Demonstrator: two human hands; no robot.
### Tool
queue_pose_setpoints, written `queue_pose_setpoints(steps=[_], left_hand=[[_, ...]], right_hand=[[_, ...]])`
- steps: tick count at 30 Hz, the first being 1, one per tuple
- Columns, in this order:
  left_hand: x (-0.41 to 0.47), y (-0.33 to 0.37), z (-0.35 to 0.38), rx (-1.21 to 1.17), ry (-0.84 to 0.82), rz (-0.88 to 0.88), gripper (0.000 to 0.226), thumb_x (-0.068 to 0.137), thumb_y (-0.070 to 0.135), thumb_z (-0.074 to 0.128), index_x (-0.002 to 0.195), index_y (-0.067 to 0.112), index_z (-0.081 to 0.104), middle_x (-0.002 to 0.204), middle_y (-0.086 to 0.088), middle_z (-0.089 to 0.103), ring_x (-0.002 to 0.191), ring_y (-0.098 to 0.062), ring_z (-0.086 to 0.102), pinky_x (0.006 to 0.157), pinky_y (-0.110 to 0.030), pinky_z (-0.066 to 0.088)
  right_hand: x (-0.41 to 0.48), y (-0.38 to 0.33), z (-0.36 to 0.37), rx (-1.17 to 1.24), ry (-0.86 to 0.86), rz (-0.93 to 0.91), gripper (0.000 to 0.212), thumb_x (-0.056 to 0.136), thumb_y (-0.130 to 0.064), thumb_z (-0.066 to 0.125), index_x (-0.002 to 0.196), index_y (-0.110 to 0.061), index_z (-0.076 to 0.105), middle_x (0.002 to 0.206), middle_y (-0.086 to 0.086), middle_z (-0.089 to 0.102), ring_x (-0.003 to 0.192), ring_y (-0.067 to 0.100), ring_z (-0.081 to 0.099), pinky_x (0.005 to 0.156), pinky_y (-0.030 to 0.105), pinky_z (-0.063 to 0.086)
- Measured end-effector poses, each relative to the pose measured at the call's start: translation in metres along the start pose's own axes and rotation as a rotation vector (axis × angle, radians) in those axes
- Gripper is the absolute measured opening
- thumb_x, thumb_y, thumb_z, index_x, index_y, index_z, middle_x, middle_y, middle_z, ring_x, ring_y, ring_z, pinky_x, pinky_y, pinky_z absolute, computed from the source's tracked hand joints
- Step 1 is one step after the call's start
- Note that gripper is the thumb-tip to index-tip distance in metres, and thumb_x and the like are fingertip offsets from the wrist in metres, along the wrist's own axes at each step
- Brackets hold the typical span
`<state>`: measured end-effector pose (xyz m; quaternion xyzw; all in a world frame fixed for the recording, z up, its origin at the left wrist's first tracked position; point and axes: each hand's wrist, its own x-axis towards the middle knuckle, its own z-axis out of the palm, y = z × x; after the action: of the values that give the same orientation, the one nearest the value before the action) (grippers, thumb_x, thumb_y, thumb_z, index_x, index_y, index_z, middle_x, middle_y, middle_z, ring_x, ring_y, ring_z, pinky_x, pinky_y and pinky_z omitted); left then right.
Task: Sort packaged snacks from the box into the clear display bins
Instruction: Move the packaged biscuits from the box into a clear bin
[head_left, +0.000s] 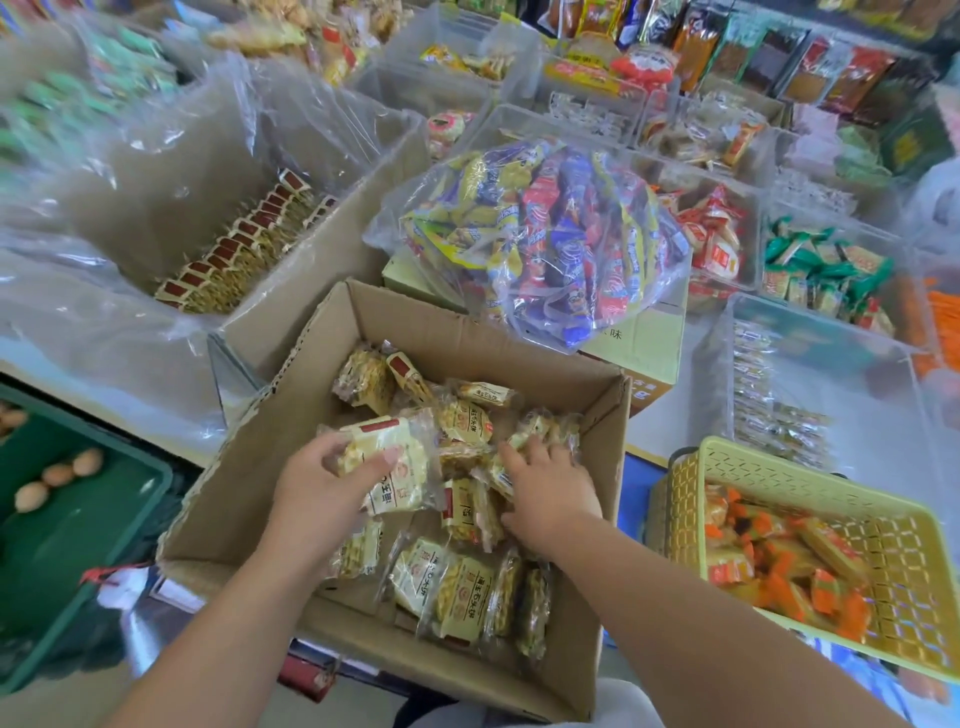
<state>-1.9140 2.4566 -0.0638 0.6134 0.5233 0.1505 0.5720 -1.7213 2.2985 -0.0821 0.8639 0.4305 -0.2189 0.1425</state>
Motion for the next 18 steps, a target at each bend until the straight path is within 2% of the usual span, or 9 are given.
queue_pose_setpoints(steps=[2,4,5,6,8,10,13,16,18], left_hand=[[-0.016,-0.005,-0.001,-0.114,0.0,-0.055,0.098,0.064,0.064,0.084,0.148,0.028,0.048,0.123,0.009,0.052,0.113,-0.028,0.062,0.069,-0.03,0.054],[-0.027,-0.008,-0.001,-0.179,0.033,-0.067,0.099,0.064,0.062,0.084,0.149,0.027,0.047,0.14,-0.008,0.05,0.118,-0.031,0.061,0.068,-0.03,0.053],[-0.032,-0.009,0.0,-0.21,0.052,-0.071,0.095,0.067,0.059,0.084,0.149,0.027,0.047,0.142,-0.009,0.05,0.114,-0.025,0.062,0.067,-0.029,0.051],[-0.036,-0.008,0.002,-0.247,0.069,-0.073,0.091,0.071,0.055,0.085,0.149,0.027,0.047,0.14,-0.007,0.05,0.109,-0.017,0.061,0.066,-0.028,0.05],[-0.045,-0.003,0.008,-0.312,0.071,-0.083,0.084,0.078,0.049,0.085,0.15,0.027,0.046,0.131,0.002,0.053,0.103,-0.007,0.057,0.071,-0.032,0.052],[-0.055,0.004,0.02,-0.316,0.061,-0.081,0.079,0.081,0.046,0.083,0.148,0.026,0.047,0.119,0.009,0.053,0.101,-0.005,0.057,0.074,-0.034,0.053],[-0.071,0.017,0.044,-0.339,0.046,-0.074,0.079,0.081,0.044,0.083,0.149,0.027,0.046,0.118,0.009,0.054,0.097,-0.005,0.059,0.063,-0.026,0.05],[-0.092,0.032,0.076,-0.406,0.001,-0.071,0.093,0.075,0.049,0.083,0.155,0.029,0.04,0.131,0.007,0.051,0.106,-0.012,0.059,0.082,-0.034,0.051],[-0.108,0.046,0.102,-0.416,-0.009,-0.071,0.081,0.08,0.045,0.082,0.15,0.031,0.045,0.123,0.01,0.057,0.097,-0.009,0.066,0.079,-0.032,0.053]], right_hand=[[0.002,0.001,-0.004,0.042,0.023,0.022,0.075,0.094,-0.025,0.061,0.156,-0.028,0.02,0.16,0.013,0.031,0.143,0.037,0.032,0.109,0.05,0.042],[0.003,0.005,-0.016,0.198,0.068,0.038,0.059,0.094,-0.015,0.054,0.149,-0.026,0.034,0.144,0.012,0.051,0.128,0.034,0.05,0.096,0.046,0.052],[0.001,0.01,-0.024,0.285,0.111,0.041,0.049,0.095,-0.016,0.052,0.142,-0.025,0.042,0.126,0.009,0.061,0.112,0.031,0.059,0.081,0.04,0.055],[-0.003,0.015,-0.032,0.364,0.156,0.039,0.037,0.097,-0.019,0.051,0.134,-0.024,0.049,0.107,0.005,0.065,0.096,0.028,0.063,0.067,0.033,0.05],[-0.014,0.031,-0.046,0.545,0.231,0.018,0.011,0.101,-0.027,0.051,0.111,-0.027,0.057,0.084,-0.006,0.061,0.078,0.018,0.062,0.056,0.027,0.039],[-0.03,0.049,-0.058,0.874,0.255,0.005,0.006,0.101,-0.03,0.054,0.098,-0.03,0.059,0.086,-0.01,0.068,0.079,0.009,0.066,0.059,0.026,0.047],[-0.059,0.077,-0.069,1.537,0.123,-0.056,0.018,0.102,-0.018,0.055,0.114,-0.022,0.067,0.107,0.004,0.077,0.095,0.019,0.075,0.072,0.03,0.061],[-0.084,0.11,-0.066,1.731,-0.011,-0.21,0.026,0.099,-0.026,0.058,0.124,-0.024,0.067,0.117,0.011,0.074,0.108,0.03,0.071,0.086,0.043,0.059],[-0.096,0.13,-0.06,1.734,-0.024,-0.264,0.029,0.097,-0.031,0.06,0.124,-0.026,0.067,0.119,0.013,0.073,0.109,0.034,0.07,0.092,0.05,0.056]])
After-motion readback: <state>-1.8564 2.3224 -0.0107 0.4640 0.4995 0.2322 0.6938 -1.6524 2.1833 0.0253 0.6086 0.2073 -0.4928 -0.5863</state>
